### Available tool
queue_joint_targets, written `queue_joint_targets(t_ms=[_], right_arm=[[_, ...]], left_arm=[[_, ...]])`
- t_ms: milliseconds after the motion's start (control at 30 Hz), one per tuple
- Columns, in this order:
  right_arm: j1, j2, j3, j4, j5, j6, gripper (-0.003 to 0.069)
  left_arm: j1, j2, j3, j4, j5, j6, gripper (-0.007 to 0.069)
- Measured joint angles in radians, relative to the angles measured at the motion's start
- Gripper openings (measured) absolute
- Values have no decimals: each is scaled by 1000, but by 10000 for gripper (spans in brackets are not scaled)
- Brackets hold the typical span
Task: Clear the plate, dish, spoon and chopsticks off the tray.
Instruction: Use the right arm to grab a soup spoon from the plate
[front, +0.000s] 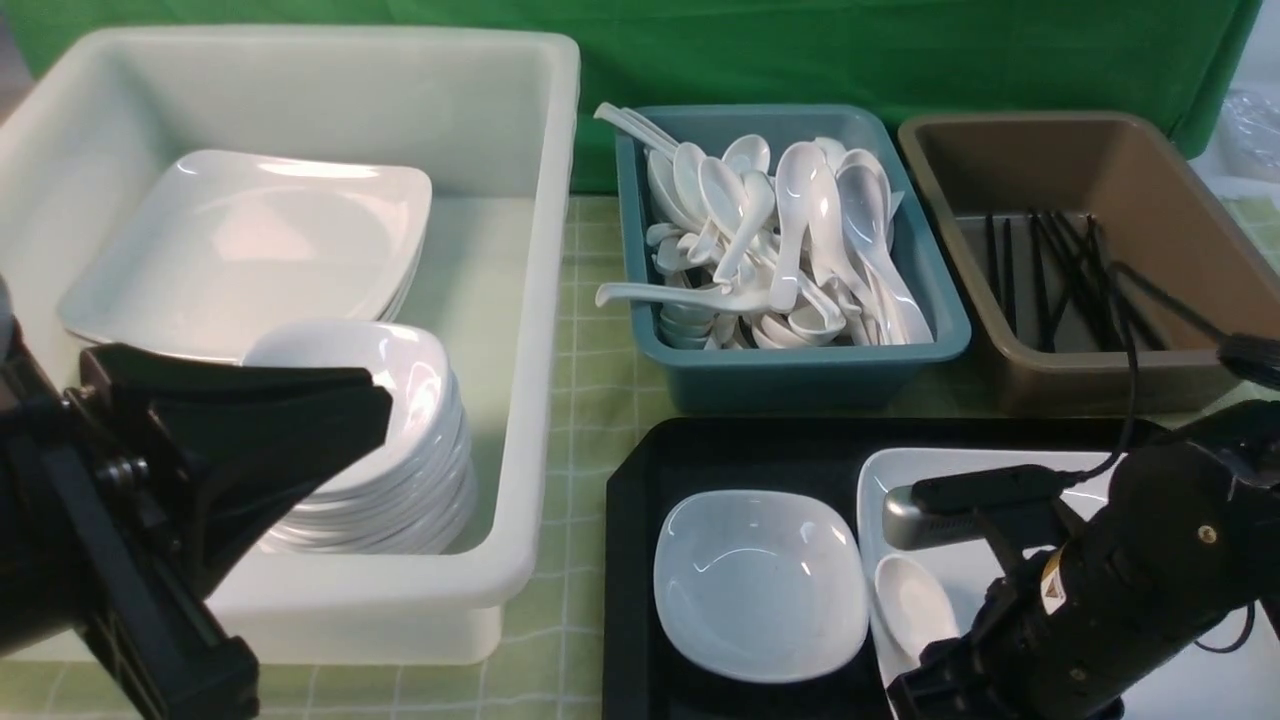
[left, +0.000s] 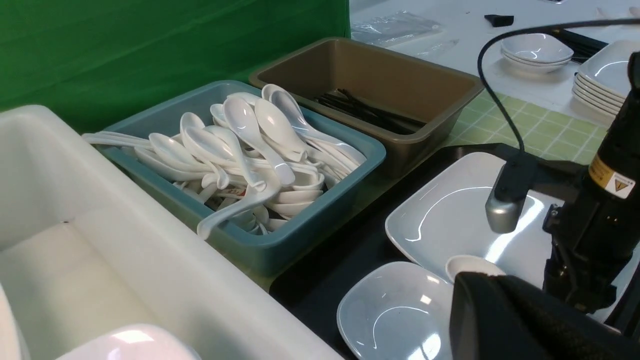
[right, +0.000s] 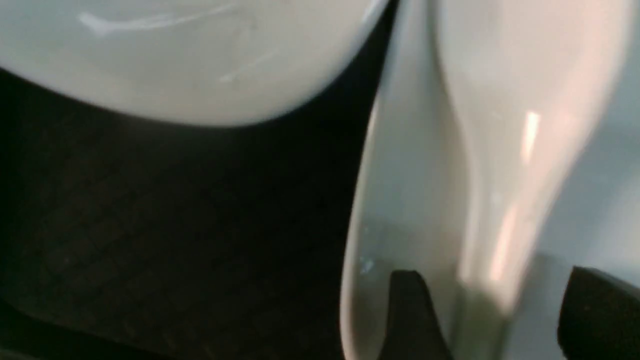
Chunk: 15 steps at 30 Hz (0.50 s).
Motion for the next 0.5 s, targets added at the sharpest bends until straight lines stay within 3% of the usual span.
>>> queue_joint_targets(t_ms=[100,267,367,500], right_arm=[[1,41,-5,-22,-38,8,419],[1,53,-11,-35,-47,-11,317],[1,56,-28,-32,-35,-64,153],[1,37,-72,-31,21,-85,157]], left_arm=[[0,0,0,1,0,0,24],[0,0,0,1,7,0,24],[0,0,0,1,9,2,24],[0,0,0,1,10,2,24]])
